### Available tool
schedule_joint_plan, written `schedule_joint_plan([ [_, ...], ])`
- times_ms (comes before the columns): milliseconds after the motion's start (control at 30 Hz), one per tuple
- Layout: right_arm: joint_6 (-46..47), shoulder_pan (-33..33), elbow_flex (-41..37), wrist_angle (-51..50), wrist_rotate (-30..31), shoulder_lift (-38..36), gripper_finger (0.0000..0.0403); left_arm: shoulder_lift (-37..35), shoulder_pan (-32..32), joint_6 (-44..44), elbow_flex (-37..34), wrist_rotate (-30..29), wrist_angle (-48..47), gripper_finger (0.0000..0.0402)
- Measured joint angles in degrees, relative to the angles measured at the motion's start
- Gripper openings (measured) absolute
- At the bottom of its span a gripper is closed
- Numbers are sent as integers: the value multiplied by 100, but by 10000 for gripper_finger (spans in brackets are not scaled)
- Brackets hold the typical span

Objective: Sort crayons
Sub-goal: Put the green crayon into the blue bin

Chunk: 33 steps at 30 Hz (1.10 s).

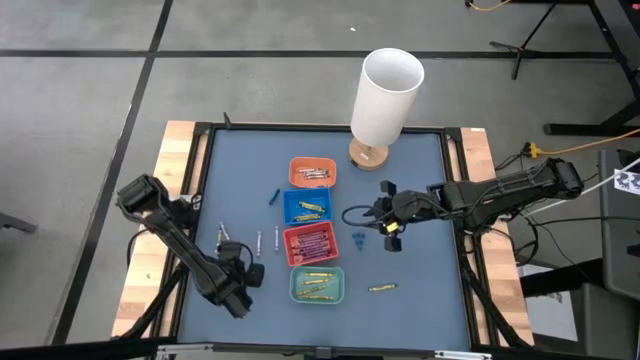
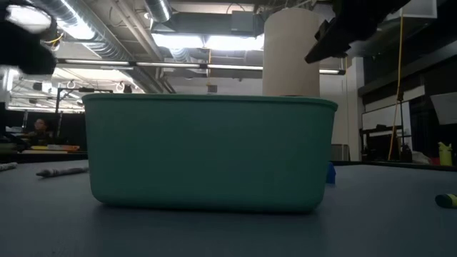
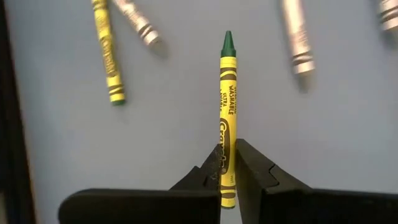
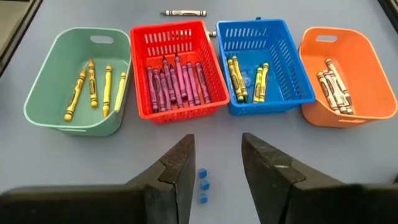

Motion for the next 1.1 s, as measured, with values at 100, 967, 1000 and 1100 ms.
schedule_joint_plan([
  [100, 0, 0, 0, -50, 0, 0, 129, -126, 7, 10, 90, -413, -10, 8],
  [967, 0, 0, 0, -479, 202, 0, 129, -422, 2130, 5661, 215, -1711, 2176, 8],
  [1000, 0, 0, 0, -485, 203, 0, 129, -422, 2203, 5870, 215, -1709, 2316, 8],
  [1100, -1, 0, 0, -484, 203, 0, 129, -422, 2394, 6386, 215, -1693, 2665, 8],
])
